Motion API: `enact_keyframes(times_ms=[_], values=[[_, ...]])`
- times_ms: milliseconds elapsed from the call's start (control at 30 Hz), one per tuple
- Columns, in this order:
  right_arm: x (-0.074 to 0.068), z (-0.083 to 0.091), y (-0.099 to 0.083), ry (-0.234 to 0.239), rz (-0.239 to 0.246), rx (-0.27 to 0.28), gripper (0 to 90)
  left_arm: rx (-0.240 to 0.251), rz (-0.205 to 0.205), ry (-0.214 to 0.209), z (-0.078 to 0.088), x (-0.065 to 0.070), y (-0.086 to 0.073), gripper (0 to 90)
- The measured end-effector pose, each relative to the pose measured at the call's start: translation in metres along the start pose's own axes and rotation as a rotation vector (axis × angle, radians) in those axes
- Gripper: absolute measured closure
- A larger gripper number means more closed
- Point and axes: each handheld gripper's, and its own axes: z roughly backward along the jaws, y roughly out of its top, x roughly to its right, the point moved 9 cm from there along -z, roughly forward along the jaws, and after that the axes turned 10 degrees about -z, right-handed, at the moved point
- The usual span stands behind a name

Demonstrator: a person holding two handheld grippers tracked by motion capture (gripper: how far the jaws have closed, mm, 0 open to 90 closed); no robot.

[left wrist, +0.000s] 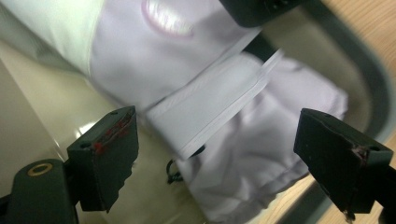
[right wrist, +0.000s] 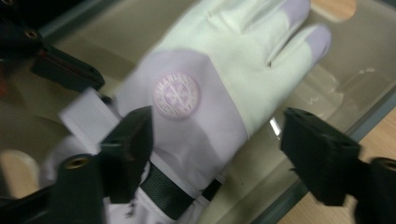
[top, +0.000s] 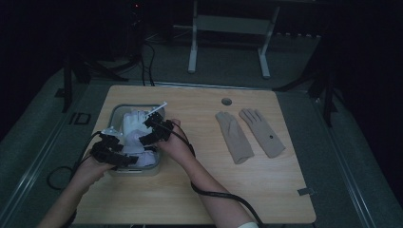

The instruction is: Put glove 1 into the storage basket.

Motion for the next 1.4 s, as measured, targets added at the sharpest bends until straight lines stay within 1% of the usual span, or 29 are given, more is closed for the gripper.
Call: enact_keyframes(times_ms=[67,100,167,233,267,300,367,400,433,500,567,667,733,833,867,900,933,967,1100,1167,1267,1400], values=[[-0.002,0.006,0.001,0.024,0.015,-0.002,18.4,0.026,-0.004,0.018,0.003,0.001,0.005,14.3],[-0.003,0.008,0.002,0.029,0.019,0.006,18.4,0.039,0.000,0.017,0.005,0.003,0.008,14.2],[-0.004,0.013,0.002,0.035,0.015,0.011,18.1,0.051,0.002,0.016,0.006,0.006,0.012,14.0],[-0.005,0.018,0.004,0.048,0.017,0.024,17.6,0.056,0.002,0.006,0.006,0.010,0.016,10.9],[-0.005,0.018,0.004,0.048,0.017,0.024,17.6,0.056,0.002,0.006,0.006,0.010,0.016,8.9],[-0.005,0.021,0.004,0.048,0.018,0.029,16.9,0.063,-0.008,0.010,0.007,0.013,0.019,8.9],[-0.005,0.029,0.005,0.053,0.025,0.034,15.5,0.074,-0.011,0.018,0.008,0.016,0.023,7.1],[-0.004,0.031,0.005,0.049,0.030,0.034,15.0,0.083,-0.014,0.015,0.008,0.018,0.025,6.0],[-0.003,0.035,0.005,0.058,0.029,0.037,15.0,0.084,-0.014,0.015,0.008,0.019,0.026,5.7],[-0.001,0.039,0.004,0.054,0.029,0.041,15.1,0.099,-0.017,0.014,0.009,0.023,0.030,5.7],[0.002,0.044,0.002,0.056,0.030,0.037,15.2,0.113,-0.029,0.008,0.009,0.028,0.034,5.7],[0.009,0.051,-0.002,0.047,0.026,0.039,15.2,0.137,-0.046,0.001,0.010,0.036,0.040,5.7],[0.014,0.055,-0.004,0.046,0.019,0.045,15.2,0.145,-0.048,-0.003,0.010,0.040,0.042,5.7],[0.022,0.060,-0.009,0.042,0.016,0.048,15.2,0.149,-0.064,-0.012,0.007,0.048,0.044,5.7],[0.022,0.060,-0.009,0.042,0.016,0.048,15.2,0.149,-0.064,-0.012,0.007,0.048,0.044,5.7],[0.024,0.061,-0.012,0.039,0.017,0.049,15.2,0.156,-0.072,-0.022,0.004,0.053,0.047,5.7],[0.030,0.065,-0.017,0.037,0.008,0.051,15.2,0.159,-0.077,-0.021,0.002,0.054,0.049,5.7],[0.033,0.066,-0.019,0.036,0.007,0.051,15.2,0.164,-0.087,-0.020,0.002,0.056,0.051,5.7],[0.043,0.073,-0.028,0.014,0.007,0.051,15.2,0.177,-0.108,-0.040,-0.002,0.067,0.059,5.7],[0.048,0.078,-0.032,0.011,0.000,0.056,15.2,0.176,-0.124,-0.049,-0.005,0.073,0.062,5.7],[0.054,0.086,-0.037,0.002,-0.001,0.067,15.2,0.173,-0.157,-0.046,-0.010,0.081,0.066,5.7],[0.065,0.096,-0.045,-0.019,-0.006,0.075,15.7,0.197,-0.167,-0.075,-0.016,0.092,0.071,5.7]])
